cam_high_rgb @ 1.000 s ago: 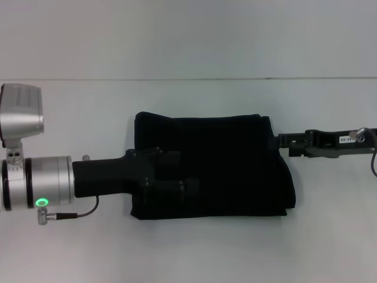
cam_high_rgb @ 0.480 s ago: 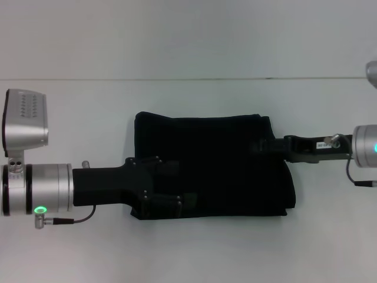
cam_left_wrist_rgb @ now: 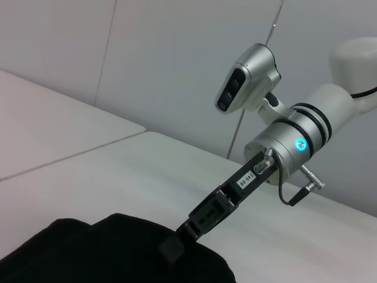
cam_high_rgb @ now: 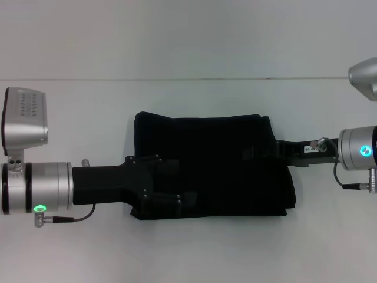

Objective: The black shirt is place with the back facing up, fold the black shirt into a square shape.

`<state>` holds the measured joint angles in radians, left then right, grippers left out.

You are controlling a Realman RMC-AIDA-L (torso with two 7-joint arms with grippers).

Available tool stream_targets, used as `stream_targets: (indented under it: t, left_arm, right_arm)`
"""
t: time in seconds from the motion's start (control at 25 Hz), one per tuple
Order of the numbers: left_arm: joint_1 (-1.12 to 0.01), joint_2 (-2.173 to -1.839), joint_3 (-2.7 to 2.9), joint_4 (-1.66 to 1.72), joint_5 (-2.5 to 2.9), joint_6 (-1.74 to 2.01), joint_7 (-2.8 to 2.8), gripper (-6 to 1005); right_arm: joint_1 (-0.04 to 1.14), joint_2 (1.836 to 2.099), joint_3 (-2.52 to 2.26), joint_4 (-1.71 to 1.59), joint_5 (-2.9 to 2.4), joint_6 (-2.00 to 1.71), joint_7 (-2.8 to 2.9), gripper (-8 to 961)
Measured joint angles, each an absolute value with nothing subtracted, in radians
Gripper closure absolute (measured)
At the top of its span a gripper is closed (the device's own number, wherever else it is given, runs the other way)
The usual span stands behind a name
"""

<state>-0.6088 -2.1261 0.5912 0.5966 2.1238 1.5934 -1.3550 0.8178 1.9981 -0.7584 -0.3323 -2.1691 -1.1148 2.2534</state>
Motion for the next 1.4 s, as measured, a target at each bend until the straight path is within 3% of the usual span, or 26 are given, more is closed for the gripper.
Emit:
stream_targets:
  t: [0.56, 0.76, 0.96, 1.4]
  left_arm:
    - [-0.606, -2.128, 0.592, 0.598, 2.123, 1.594, -1.354, 97]
    - [-0.606, -2.128, 0.593, 0.597, 2.121, 1.595, -1.360, 98]
    - [-0.607, -2.128, 0.589, 0.597, 2.118, 1.597, -1.362, 100]
    - [-0.610, -2.128, 0.586, 0.594, 2.115, 1.612, -1.403, 104]
  right_arm:
    - [0.806, 2.005, -0.736, -0.344, -2.152, -1.110, 2.192, 551]
    - [0.802, 2.004, -0.718, -0.350, -2.115, -1.112, 2.137, 773]
    - [0.802, 2.002, -0.717, -0.402, -2.095, -1.139, 2.116, 897]
    - [0.803, 1.982, -0.726, -0.468, -2.101, -1.182, 2.126, 871]
